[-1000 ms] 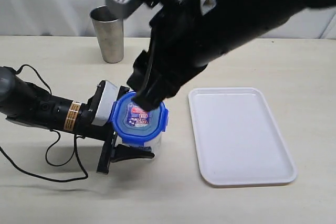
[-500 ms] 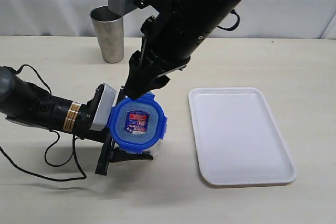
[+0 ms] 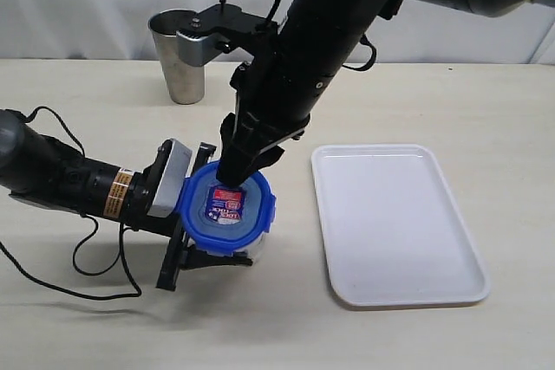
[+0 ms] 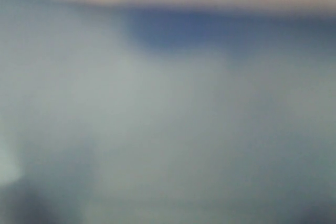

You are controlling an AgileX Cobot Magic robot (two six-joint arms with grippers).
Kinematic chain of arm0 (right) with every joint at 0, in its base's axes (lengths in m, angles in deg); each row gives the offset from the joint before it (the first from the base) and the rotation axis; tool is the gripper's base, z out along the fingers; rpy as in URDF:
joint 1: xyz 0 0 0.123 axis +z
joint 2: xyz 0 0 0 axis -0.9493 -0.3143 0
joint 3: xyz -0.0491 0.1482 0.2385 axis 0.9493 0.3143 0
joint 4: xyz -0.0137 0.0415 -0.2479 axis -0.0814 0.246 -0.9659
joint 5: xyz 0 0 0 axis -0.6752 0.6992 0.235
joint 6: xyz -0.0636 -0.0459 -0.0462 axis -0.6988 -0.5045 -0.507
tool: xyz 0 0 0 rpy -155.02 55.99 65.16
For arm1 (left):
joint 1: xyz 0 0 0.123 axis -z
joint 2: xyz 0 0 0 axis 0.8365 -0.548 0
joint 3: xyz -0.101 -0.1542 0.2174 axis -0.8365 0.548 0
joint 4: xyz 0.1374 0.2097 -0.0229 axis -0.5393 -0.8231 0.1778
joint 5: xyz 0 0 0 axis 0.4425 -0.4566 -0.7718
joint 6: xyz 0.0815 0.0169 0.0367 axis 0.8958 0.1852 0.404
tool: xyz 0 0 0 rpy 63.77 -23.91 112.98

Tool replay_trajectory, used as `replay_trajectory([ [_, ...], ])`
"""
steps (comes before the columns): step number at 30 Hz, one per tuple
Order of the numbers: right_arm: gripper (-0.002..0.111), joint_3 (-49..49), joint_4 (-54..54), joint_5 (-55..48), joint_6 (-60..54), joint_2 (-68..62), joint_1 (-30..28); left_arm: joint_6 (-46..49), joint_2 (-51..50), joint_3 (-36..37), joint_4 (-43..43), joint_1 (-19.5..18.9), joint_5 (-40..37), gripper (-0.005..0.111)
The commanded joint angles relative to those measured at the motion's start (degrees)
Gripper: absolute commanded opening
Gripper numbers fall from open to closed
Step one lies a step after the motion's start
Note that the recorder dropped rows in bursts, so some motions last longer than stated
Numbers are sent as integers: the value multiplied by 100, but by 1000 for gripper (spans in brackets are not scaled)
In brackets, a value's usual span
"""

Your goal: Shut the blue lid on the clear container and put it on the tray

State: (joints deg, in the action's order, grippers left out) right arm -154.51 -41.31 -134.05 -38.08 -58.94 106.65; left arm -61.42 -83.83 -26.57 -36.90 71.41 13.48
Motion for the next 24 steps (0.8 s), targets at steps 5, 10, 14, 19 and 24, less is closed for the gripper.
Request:
replay_trajectory([
  [5,28,729,94,-92,-101,-16,-19,-52,61,-19,15,9,80,0],
  [10,24,865,104,-92,-101,-16,-19,-220,61,-19,15,9,80,0],
  [14,24,928,64,-92,-34,-29,-29,-276,61,-19,15,9,80,0],
  [19,17,926,273,-92,-15,-269,-29,-373,61,-19,15,9,80,0],
  [24,11,926,627,-92,-297,-480,-29,-469,61,-19,15,9,80,0],
])
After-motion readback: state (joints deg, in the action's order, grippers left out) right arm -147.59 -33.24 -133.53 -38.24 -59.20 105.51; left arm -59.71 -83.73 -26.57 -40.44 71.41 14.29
